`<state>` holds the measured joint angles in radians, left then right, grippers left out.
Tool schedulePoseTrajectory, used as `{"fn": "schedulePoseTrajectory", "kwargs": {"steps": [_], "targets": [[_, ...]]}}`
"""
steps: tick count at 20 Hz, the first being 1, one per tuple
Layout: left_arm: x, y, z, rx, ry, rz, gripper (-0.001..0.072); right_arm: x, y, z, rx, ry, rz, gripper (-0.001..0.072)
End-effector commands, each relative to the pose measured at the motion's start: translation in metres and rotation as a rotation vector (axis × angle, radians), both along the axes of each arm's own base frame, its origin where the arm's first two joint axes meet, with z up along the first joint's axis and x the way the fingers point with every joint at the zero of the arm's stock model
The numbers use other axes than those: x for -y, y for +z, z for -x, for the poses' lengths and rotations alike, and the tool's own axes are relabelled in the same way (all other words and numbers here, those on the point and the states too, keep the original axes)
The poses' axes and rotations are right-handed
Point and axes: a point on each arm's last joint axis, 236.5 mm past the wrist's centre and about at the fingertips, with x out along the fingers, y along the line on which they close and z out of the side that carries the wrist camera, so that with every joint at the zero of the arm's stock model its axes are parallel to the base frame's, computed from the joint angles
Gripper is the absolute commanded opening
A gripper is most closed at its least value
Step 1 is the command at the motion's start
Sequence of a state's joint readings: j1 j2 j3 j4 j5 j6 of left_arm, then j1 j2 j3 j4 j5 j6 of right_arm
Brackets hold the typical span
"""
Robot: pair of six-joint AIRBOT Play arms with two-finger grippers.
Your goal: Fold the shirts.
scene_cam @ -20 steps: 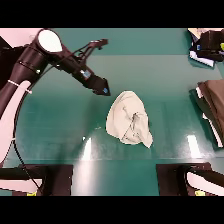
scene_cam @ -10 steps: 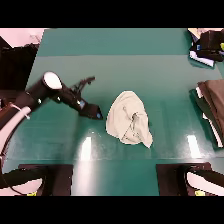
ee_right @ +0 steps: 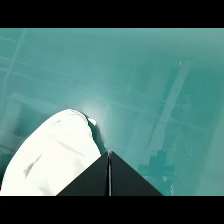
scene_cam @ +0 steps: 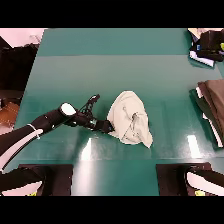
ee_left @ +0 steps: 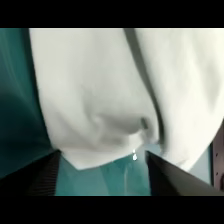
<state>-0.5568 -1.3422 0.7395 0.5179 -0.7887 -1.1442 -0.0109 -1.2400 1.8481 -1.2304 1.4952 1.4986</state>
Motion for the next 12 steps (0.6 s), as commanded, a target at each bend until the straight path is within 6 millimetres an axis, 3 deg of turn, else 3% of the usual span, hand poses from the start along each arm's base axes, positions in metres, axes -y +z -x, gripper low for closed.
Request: {"fn": "schedulePoseTrajectory", "kwargs": {"steps": [1,2,3,6,8,10,12], "targets": [[0.007,-0.003,-0.005,0.025,0.053,-0.001,0.0218,0.0,0.0,0.001,-0.002,0.001,0.0,0.0017],[0.008,-0.003,-0.005,0.026,0.053,-0.001,0.0066,0.0,-0.001,0.002,-0.007,0.003,0.002,0.0017],[0.009,-0.001,-0.005,0.028,0.048,0.002,0.0024,0.0,-0.002,0.003,-0.016,0.006,0.003,0.0017],[0.009,0.02,-0.006,0.019,-0.021,0.03,0.0022,-0.001,-0.01,0.012,-0.064,0.019,0.011,0.0017],[-0.003,0.039,-0.018,0.042,-0.083,0.009,0.0023,-0.003,-0.025,0.018,-0.118,0.03,0.007,0.0017],[-0.021,0.062,-0.036,0.096,-0.144,-0.024,0.0022,-0.003,-0.059,0.028,-0.227,0.037,0.008,0.0018],[-0.043,0.092,-0.06,0.172,-0.145,-0.063,0.0023,-0.016,-0.098,0.04,-0.347,0.068,-0.046,0.0019]]}}
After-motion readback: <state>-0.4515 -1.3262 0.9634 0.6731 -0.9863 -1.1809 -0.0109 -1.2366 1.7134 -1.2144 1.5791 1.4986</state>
